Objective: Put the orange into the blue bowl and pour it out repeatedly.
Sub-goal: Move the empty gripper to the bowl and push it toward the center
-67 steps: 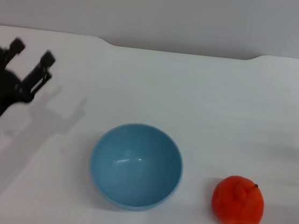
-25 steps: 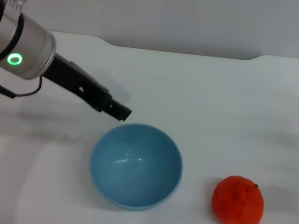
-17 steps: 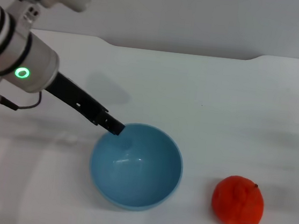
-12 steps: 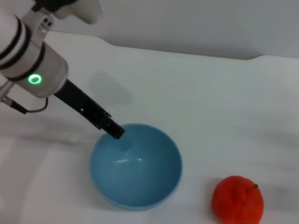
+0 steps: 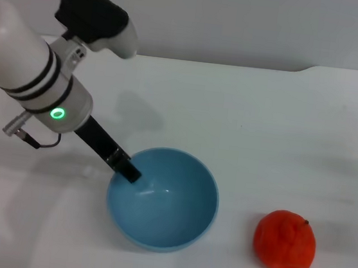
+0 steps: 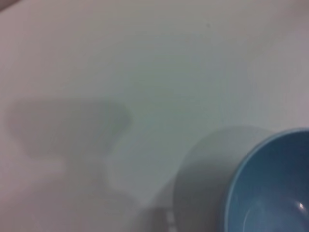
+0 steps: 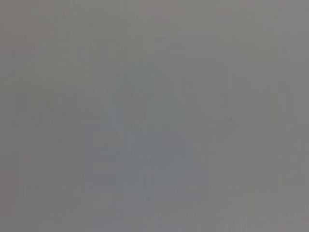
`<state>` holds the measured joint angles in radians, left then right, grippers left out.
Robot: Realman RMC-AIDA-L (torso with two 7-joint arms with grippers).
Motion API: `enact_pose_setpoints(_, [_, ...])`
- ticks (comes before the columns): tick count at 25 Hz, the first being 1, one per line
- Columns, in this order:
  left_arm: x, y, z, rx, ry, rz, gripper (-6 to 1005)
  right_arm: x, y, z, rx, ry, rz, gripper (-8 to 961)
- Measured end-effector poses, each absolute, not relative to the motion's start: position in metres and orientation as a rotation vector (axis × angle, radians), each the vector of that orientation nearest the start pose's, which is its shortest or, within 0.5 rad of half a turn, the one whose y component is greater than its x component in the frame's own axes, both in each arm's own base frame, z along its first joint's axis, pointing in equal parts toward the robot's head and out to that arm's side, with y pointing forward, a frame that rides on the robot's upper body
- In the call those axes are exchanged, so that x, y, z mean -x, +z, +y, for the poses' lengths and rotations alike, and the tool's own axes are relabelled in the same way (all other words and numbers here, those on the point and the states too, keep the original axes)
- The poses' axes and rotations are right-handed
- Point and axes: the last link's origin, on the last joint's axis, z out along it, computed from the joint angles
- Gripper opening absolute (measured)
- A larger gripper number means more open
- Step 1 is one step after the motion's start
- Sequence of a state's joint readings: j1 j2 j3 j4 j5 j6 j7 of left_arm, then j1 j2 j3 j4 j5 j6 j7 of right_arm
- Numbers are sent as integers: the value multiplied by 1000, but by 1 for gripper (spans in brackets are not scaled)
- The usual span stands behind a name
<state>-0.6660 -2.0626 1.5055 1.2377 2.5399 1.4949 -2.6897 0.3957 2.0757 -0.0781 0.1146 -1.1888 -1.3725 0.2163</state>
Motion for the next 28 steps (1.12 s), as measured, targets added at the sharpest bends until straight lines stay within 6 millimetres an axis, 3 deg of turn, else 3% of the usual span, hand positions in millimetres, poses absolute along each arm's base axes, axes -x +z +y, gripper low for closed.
enact_pose_setpoints(17, [176,-49,354,2614,639,-1052,535,-359,12,293,1366,757,612,589])
enact_pose_setpoints(28, [178,-47,356,2583,623,-1100,291,-361,11,290,1363,753,620,589])
